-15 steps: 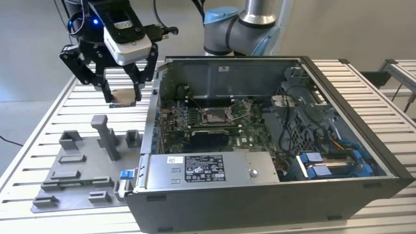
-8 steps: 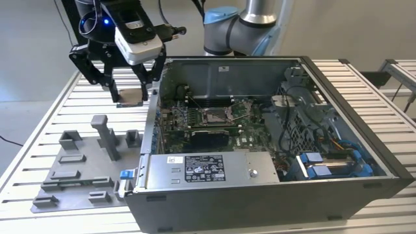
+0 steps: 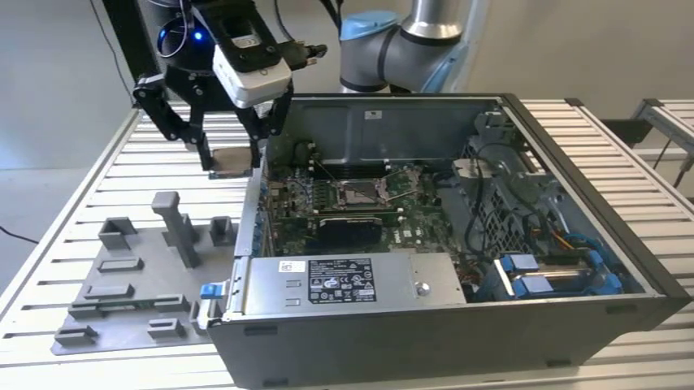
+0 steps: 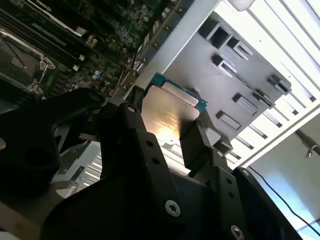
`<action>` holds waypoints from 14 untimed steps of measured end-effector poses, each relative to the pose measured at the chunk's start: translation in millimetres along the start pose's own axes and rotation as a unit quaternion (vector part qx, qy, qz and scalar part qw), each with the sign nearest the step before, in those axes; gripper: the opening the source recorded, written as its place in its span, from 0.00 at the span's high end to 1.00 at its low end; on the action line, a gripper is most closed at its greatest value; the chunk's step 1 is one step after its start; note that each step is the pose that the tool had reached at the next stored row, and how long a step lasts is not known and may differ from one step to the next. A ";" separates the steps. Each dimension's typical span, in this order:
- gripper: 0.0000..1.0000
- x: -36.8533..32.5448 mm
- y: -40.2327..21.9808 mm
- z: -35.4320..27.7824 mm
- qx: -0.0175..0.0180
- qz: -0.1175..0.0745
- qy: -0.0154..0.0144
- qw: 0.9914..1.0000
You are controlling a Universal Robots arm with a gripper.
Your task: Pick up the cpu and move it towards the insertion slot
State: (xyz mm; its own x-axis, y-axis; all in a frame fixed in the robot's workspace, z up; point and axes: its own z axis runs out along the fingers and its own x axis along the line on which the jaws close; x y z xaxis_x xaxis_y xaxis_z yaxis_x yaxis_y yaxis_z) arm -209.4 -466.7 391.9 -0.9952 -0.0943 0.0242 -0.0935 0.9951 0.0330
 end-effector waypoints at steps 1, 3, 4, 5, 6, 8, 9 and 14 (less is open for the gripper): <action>1.00 -1.9 -0.2 -0.1 0.000 0.000 0.000 1.000; 1.00 -5.7 -0.5 -0.2 0.000 0.000 0.000 1.000; 1.00 -7.5 -0.7 -0.2 0.000 0.000 0.000 1.000; 1.00 -9.4 -0.9 -0.3 0.000 0.000 0.000 1.000; 1.00 -11.3 -1.1 -0.3 0.000 0.000 0.000 1.000; 1.00 -15.7 -1.5 -0.4 0.000 0.000 0.000 1.000; 1.00 -17.9 -1.7 -0.5 0.000 0.000 0.000 1.000; 1.00 -27.9 -2.6 -0.8 0.000 0.000 0.000 1.000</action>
State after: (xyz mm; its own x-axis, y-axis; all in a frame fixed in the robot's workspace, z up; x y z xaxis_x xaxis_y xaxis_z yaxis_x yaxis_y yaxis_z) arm -181.3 -466.7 391.9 -0.9952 -0.0943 0.0242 -0.0935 0.9951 0.0330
